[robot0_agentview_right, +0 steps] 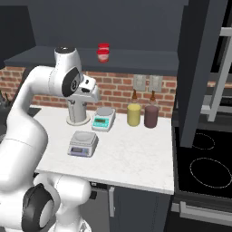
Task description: Pick the jam and place it on the digital scale for weighing, and close the cabinet.
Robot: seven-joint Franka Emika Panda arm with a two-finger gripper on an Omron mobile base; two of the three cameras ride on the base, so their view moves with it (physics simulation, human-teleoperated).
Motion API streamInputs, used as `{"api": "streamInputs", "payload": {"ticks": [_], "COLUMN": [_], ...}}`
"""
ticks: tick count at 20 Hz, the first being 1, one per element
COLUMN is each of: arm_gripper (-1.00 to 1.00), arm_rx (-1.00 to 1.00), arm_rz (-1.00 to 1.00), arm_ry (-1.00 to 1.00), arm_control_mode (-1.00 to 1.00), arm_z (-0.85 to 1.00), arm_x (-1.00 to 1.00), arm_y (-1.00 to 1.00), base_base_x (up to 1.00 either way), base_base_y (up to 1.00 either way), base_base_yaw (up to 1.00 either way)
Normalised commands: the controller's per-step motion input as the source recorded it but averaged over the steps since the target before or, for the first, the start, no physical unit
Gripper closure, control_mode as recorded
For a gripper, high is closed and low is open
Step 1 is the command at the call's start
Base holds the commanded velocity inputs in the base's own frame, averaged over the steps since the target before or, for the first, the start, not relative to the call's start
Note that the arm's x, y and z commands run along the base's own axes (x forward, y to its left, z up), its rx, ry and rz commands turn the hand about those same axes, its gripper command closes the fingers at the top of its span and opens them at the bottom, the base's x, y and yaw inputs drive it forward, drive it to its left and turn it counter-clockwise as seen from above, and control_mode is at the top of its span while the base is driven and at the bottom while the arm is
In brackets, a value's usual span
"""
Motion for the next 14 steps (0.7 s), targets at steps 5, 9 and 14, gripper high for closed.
{"api": "streamInputs", "payload": {"ticks": [5, 9, 14], "arm_gripper": [-1.00, -1.00, -1.00], "arm_rx": [0.00, 0.03, 0.03], "arm_rz": [0.01, 0.00, 0.00], "arm_ry": [-0.05, -0.37, -0.49], "arm_control_mode": [-1.00, -1.00, -1.00], "arm_z": [-0.03, 0.29, 0.80], "arm_x": [-0.14, -0.83, -0.62], "arm_y": [0.00, -0.29, -0.29], "base_base_x": [0.00, 0.00, 0.00], "base_base_y": [0.00, 0.00, 0.00], "base_base_yaw": [0.00, 0.00, 0.00]}}
